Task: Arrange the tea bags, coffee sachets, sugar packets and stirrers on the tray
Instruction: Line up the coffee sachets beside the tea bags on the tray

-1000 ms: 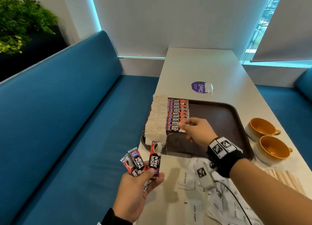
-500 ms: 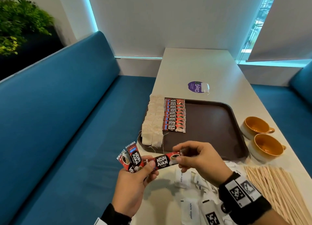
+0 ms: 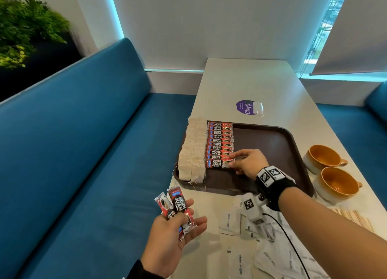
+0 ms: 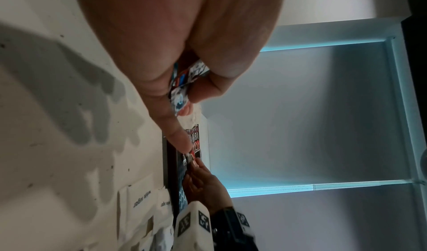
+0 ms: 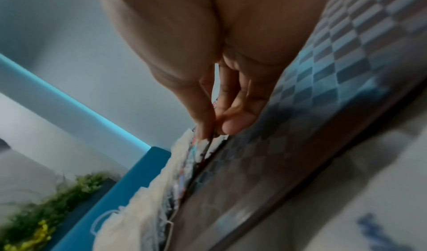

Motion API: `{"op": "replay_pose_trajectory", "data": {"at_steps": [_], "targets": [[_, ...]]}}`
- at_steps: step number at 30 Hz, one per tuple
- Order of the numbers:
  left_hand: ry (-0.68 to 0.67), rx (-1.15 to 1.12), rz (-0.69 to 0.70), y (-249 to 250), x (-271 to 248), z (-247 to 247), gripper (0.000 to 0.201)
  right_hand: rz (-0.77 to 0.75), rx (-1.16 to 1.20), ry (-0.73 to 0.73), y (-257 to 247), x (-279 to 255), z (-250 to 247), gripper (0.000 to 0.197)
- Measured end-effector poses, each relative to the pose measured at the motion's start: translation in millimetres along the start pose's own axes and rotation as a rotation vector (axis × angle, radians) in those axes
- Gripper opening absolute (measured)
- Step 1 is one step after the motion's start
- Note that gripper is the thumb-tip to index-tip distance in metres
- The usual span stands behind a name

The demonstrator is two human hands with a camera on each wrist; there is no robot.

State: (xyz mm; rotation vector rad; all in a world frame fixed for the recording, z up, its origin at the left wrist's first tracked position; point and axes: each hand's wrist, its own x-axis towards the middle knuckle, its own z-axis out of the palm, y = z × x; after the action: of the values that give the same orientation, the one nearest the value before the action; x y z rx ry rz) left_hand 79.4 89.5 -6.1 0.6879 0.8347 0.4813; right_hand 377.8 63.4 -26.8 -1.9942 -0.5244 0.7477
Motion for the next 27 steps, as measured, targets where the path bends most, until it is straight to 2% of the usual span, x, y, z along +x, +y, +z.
{"op": "replay_pose_trajectory", "data": {"at_steps": [5,9,13,15,17,19,21,24,27], "targets": [[0.03,0.032,0.003,-1.1,-0.2,-2.5,0.021,0.03,-0.152,0.01,-6.2,12.4,7.8,0.023],[0.057,0.025,0.009,2.8,-0.3,-2.6,0.017,0.02,-0.227,0.047,-4.4,13.6,4.4,0.033],[0.078,0.016,0.04,6.6,-0.4,-1.0,0.019,-0.079,-0.123,0.1,-15.1,-4.9,2.1,0.025],[0.07,0.008,0.061,7.7,-0.1,0.7,0.018,-0.141,-0.017,0.053,-27.2,-29.6,5.3,0.016],[0.051,0.008,0.086,8.5,0.8,2.2,0.02,-0.177,0.102,-0.093,-39.2,-59.8,11.0,0.015],[0.027,0.03,0.115,8.3,1.4,4.1,0.021,-0.173,0.229,-0.251,-44.7,-85.9,14.5,0.02],[0.006,0.051,0.146,8.5,1.8,5.6,0.024,-0.197,0.265,-0.347,-41.7,-104.0,16.1,0.028],[0.016,0.06,0.183,8.6,3.3,7.6,0.03,-0.259,0.231,-0.334,-29.5,-117.4,16.5,0.024],[0.018,-0.002,0.176,7.3,4.3,8.3,0.02,-0.161,0.381,-0.294,-21.2,-123.9,15.8,0.033]]}}
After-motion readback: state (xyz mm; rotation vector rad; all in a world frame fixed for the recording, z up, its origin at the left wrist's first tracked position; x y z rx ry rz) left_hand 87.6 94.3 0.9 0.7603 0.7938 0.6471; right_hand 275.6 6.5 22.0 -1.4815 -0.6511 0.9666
